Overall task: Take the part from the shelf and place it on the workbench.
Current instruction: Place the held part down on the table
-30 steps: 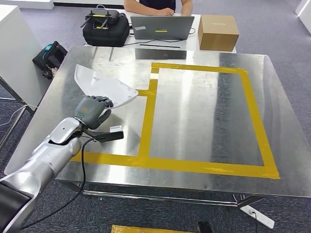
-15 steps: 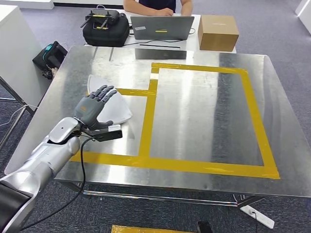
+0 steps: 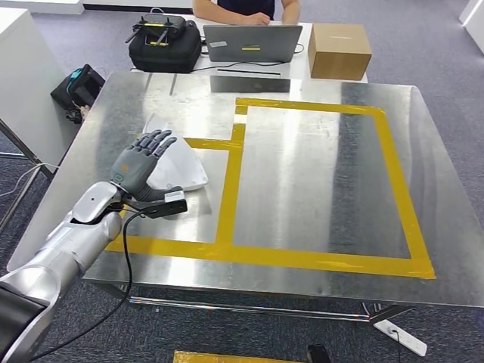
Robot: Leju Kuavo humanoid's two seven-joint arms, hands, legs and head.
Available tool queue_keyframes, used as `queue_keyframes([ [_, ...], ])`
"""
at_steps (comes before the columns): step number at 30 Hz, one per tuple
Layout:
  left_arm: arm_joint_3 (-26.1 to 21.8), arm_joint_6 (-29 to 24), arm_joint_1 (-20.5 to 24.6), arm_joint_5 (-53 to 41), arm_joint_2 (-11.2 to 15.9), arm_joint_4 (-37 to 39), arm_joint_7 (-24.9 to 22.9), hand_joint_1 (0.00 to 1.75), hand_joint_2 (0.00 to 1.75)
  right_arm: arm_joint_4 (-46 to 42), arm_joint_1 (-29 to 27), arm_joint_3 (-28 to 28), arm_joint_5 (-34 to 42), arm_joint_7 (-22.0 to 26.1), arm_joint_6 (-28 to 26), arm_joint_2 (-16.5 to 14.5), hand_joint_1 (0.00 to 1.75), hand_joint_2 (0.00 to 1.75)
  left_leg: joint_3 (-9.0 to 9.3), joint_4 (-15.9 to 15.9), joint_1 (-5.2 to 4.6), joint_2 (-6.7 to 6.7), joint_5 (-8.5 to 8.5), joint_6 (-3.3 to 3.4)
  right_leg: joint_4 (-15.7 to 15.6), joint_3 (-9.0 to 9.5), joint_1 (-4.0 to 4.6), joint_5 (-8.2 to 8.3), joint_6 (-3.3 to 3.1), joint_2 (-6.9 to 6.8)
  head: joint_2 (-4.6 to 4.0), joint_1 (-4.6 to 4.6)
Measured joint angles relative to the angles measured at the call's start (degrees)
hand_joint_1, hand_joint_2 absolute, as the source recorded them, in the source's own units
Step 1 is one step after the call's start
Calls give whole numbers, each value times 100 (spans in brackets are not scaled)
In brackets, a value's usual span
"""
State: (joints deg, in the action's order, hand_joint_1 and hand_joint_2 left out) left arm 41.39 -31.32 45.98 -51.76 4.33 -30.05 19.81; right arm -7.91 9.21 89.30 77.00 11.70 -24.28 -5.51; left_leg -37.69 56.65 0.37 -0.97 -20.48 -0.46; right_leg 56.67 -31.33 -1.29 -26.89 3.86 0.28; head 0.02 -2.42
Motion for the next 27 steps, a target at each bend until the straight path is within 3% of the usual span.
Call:
queue_keyframes([
  [9, -120, 0, -7, 17, 17, 0, -59, 0, 0, 0, -1, 1, 4, -1, 0, 0, 0, 0, -2, 11, -48, -2, -20, 30, -6, 4, -40, 3, 27, 0, 0, -1],
  [15, -169, 17, -12, 37, 57, -1, -58, 0, 0, 0, -7, 1, -21, -8, 2, 0, 0, 0, 19, -12, -69, 10, 7, 151, 26, -9, -88, -47, 126, 5, 0, 1],
  [17, -189, 21, -17, 37, 56, -2, -58, 0, 0, 0, -8, 1, -25, -11, 2, 0, 0, 0, 37, -66, -44, 27, 39, 199, 445, -191, -71, -356, 110, 5, 0, 20],
  [19, -202, 26, -41, 37, 63, 1, -58, 0, 0, 0, -19, 1, -30, -16, 3, 0, 0, 0, 15, -66, -55, 33, 54, 218, 1241, -512, -39, -770, 77, 4, 0, 38],
  [21, -204, 36, -80, 37, 67, 2, -59, 0, 0, 0, -34, 1, -42, -23, 4, 0, 0, 0, -16, -64, -70, 33, 77, 221, 1724, -697, -14, -929, 54, 4, 0, 43],
  [23, -206, 45, -112, 37, 68, 4, -59, 0, 0, 0, -32, 1, -57, -31, 7, 0, 0, 0, -46, -62, -75, 26, 108, 202, 1512, -559, 6, -751, 23, 4, 0, 45],
  [26, -219, 48, -128, 37, 86, 7, -58, 0, 0, 0, -14, 1, -73, -39, 9, 2, 0, 0, -94, -47, -78, 16, 178, 129, 430, 39, 29, -329, -33, 10, 0, 41],
  [27, -226, 48, -126, 37, 94, 8, -59, 0, 0, 0, -11, 1, -75, -40, 10, 2, 0, 0, -106, -39, -81, 14, 206, 92, 216, 159, 38, -266, -47, 18, 0, 39],
])
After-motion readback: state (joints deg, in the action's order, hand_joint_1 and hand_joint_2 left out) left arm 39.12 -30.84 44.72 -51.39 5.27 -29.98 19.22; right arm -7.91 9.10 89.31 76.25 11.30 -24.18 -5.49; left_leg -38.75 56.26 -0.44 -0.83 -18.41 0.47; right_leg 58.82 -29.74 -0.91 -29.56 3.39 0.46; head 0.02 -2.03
